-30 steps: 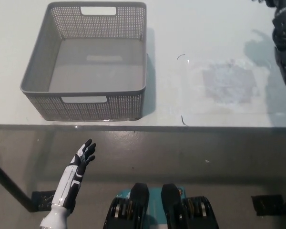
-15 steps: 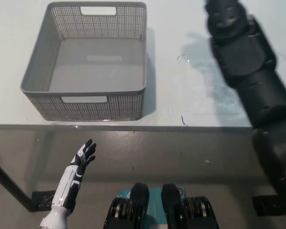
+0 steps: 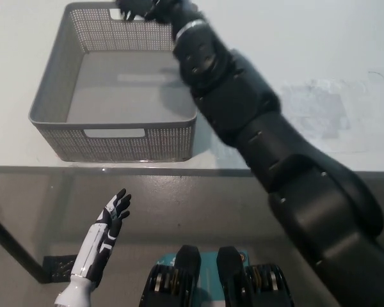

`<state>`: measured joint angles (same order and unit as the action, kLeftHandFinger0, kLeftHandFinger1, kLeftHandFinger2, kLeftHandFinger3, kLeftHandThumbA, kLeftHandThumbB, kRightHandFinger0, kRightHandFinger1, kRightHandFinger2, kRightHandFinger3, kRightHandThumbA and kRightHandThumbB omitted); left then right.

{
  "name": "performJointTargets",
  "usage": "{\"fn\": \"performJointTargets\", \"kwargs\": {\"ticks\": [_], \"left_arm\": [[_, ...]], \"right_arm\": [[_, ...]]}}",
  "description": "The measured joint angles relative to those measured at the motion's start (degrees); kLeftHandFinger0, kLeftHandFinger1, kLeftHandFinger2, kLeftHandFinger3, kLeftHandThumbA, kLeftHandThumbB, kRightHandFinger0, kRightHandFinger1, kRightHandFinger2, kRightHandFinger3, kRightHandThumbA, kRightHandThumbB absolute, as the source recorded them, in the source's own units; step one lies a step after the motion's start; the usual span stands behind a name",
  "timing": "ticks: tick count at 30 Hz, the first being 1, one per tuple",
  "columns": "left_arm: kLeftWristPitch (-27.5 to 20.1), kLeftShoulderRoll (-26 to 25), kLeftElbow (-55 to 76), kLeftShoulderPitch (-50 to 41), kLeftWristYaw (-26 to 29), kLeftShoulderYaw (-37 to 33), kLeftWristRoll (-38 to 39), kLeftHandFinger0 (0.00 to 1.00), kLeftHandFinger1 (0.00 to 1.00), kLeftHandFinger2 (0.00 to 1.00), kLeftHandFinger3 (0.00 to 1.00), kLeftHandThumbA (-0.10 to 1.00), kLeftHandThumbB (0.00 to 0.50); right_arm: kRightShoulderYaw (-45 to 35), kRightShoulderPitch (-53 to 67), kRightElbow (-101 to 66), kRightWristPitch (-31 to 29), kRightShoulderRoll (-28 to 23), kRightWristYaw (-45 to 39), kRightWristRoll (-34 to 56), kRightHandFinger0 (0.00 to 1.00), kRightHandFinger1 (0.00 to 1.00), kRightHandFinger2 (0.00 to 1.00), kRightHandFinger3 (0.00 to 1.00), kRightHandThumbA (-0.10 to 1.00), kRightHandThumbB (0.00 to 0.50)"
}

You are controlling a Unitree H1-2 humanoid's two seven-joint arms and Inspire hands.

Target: Use the right hand to pick up a webcam and put it into a container on the left side

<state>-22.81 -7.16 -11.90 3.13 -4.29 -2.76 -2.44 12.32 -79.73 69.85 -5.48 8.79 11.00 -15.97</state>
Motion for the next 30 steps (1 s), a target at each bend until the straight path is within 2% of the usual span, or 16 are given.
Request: {"fn": "performJointTargets", "kwargs": {"ticks": [5,8,11,13,14,15,16,17,18,19,20,21,22,23,27,30], "left_arm": [[0.0,0.0,-0.1,0.0,-0.2,0.0,0.0,1.0,1.0,1.0,1.0,0.96,0.159],[0.0,0.0,-0.1,0.0,-0.4,-0.1,0.0,1.0,1.0,1.0,1.0,0.96,0.157],[0.0,0.0,-0.1,0.0,-0.4,-0.1,-0.1,1.0,1.0,1.0,1.0,0.96,0.162],[0.0,0.0,-0.1,0.0,-0.4,-0.1,-0.3,1.0,1.0,1.0,1.0,0.98,0.17],[0.0,0.0,-0.1,0.0,-0.4,-0.2,-0.4,1.0,1.0,1.0,1.0,0.98,0.171],[0.0,0.0,-0.1,0.0,-0.4,-0.2,-0.4,1.0,1.0,1.0,1.0,0.98,0.172],[0.0,0.0,-0.1,0.1,-0.4,-0.2,-0.6,1.0,1.0,1.0,1.0,0.98,0.178],[0.0,0.0,-0.1,0.1,-0.4,-0.2,-0.7,1.0,1.0,1.0,1.0,0.98,0.181],[0.0,0.0,-0.1,0.2,-0.4,-0.2,-0.7,1.0,1.0,1.0,1.0,0.98,0.178],[0.0,0.0,-0.1,0.3,-0.4,-0.2,-0.8,1.0,1.0,1.0,1.0,0.98,0.177],[0.0,0.0,-0.1,0.5,-0.4,-0.2,-0.9,1.0,1.0,1.0,1.0,0.98,0.177],[0.0,0.0,-0.1,0.6,-0.5,-0.2,-0.9,1.0,1.0,1.0,1.0,0.98,0.176],[0.0,0.0,-0.1,0.7,-0.5,-0.2,-1.0,1.0,1.0,1.0,1.0,0.98,0.176],[0.0,0.0,-0.1,0.8,-0.5,-0.2,-1.0,1.0,1.0,1.0,1.0,0.98,0.179],[-0.1,0.0,-0.2,0.9,-0.7,-0.3,-1.0,1.0,1.0,1.0,1.0,0.99,0.191],[-0.1,0.0,-0.2,1.0,-0.8,-0.3,-1.1,1.0,1.0,1.0,1.0,0.99,0.196]], "right_arm": [[1.3,-0.1,5.0,-0.7,1.2,0.5,-0.6,0.0,0.3,0.75,0.76,-0.1,0.212],[1.7,-0.1,7.3,-0.8,1.6,0.7,-0.7,0.0,0.31,0.78,0.8,-0.1,0.212],[2.1,-0.1,9.1,-0.8,1.9,1.0,-0.8,0.0,0.35,0.82,0.87,-0.1,0.208],[2.4,0.2,10.0,-0.8,2.0,1.1,-0.9,0.03,0.43,0.88,0.91,-0.1,0.198],[2.7,0.4,10.3,-0.8,2.1,1.1,-1.0,0.04,0.44,0.87,0.9,-0.1,0.191],[2.8,0.6,10.5,-0.8,2.1,1.1,-1.0,0.08,0.46,0.83,0.86,-0.1,0.195],[3.2,1.0,10.9,-0.8,2.1,1.1,-1.2,0.25,0.63,0.96,0.98,-0.01,0.198],[3.5,1.3,11.0,-0.7,2.1,1.1,-1.3,0.37,0.62,0.78,0.84,0.05,0.201],[3.9,1.5,11.3,-0.5,2.1,0.9,-1.4,0.79,1.0,1.0,1.0,0.39,0.28],[4.3,1.7,11.6,-0.2,2.0,0.6,-1.4,0.91,1.0,1.0,1.0,0.47,0.295],[4.5,1.8,11.8,0.0,1.9,-0.4,-1.5,1.0,1.0,1.0,1.0,0.59,0.346],[4.7,1.9,11.9,0.2,1.8,-1.4,-1.5,1.0,1.0,1.0,1.0,0.75,0.405],[5.2,1.9,12.0,0.7,1.6,-2.8,-1.6,1.0,1.0,1.0,1.0,0.78,0.403],[5.8,1.9,12.0,1.1,1.3,-4.1,-1.8,1.0,1.0,1.0,1.0,0.89,0.449],[7.6,1.9,12.0,2.2,0.5,-7.8,-2.4,1.0,1.0,1.0,1.0,0.99,0.462],[8.0,1.9,12.0,2.4,0.0,-9.4,-2.7,1.0,1.0,1.0,1.0,1.0,0.455]]}}
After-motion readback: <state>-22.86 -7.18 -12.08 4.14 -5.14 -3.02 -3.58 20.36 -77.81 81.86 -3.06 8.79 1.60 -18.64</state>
